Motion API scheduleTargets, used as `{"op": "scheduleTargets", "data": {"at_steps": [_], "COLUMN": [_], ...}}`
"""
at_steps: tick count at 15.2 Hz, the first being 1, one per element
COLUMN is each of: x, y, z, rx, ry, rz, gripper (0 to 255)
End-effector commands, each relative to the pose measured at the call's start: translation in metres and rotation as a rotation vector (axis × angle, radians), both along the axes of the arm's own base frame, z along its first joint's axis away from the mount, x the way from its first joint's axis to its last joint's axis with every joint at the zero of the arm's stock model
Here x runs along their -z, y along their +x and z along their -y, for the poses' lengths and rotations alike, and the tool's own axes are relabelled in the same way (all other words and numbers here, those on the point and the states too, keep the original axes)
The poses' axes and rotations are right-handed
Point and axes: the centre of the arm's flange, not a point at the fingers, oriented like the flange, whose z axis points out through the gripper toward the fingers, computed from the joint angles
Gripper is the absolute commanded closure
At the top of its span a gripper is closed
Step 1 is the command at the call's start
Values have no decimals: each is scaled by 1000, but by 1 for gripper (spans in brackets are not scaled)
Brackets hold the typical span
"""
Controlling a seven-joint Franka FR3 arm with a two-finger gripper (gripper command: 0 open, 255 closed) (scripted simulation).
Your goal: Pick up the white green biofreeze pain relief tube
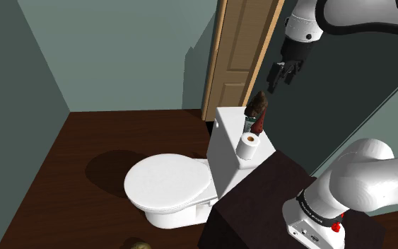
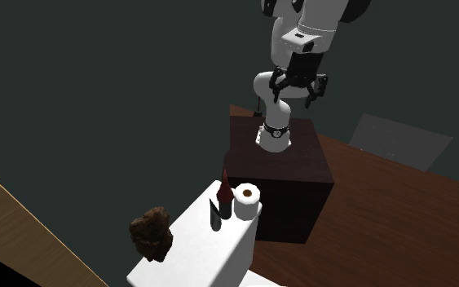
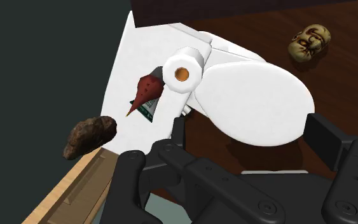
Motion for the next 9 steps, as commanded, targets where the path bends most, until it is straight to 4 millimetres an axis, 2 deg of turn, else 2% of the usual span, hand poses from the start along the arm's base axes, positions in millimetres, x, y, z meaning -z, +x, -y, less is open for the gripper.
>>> {"op": "scheduleTargets", "data": {"at_steps": [1, 9], "x": [0, 80], "y": [0, 30], "z": [0, 62], "rx": [0, -111], "ry": [0, 12], "rz": [0, 6], "gripper": [0, 0]}}
